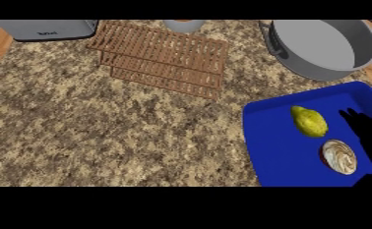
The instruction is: Pick the cupcake from the tray and place it in the tiered shelf
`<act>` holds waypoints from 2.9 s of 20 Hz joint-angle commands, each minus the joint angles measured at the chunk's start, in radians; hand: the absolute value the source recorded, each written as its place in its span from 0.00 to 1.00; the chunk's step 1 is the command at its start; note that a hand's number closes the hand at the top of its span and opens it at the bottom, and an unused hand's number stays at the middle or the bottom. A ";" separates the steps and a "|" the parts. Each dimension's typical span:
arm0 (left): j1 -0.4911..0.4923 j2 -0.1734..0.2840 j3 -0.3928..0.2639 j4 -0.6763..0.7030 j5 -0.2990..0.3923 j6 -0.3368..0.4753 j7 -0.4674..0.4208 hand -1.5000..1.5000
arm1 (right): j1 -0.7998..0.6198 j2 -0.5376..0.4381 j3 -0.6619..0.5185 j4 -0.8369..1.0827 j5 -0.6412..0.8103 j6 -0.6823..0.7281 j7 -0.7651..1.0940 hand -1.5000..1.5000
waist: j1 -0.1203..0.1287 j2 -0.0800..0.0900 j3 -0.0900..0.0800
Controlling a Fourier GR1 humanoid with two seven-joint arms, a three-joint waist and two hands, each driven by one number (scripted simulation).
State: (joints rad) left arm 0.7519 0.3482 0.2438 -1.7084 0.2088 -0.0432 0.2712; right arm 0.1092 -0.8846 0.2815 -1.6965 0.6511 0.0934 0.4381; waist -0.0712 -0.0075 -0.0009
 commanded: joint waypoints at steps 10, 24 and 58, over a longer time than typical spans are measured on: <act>-0.285 -0.021 -0.038 -0.123 0.009 -0.009 -0.084 0.50 | -0.047 0.045 0.039 0.025 0.045 0.032 0.078 0.00 | -0.011 0.001 -0.002; -0.225 -0.071 -0.058 -0.177 -0.029 -0.033 -0.073 0.50 | -0.097 0.102 0.054 0.127 0.055 0.035 0.077 1.00 | -0.010 0.003 -0.001; -0.252 -0.127 -0.106 -0.180 -0.103 -0.020 -0.004 0.50 | -0.474 0.746 0.344 -0.109 0.210 -0.067 0.368 1.00 | 0.023 -0.022 -0.010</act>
State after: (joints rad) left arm 0.7381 0.1888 0.1528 -1.7730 0.1093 -0.0505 0.3808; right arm -0.3111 -0.2764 0.5924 -1.7808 0.8536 0.0386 0.7142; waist -0.0084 -0.0218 -0.0200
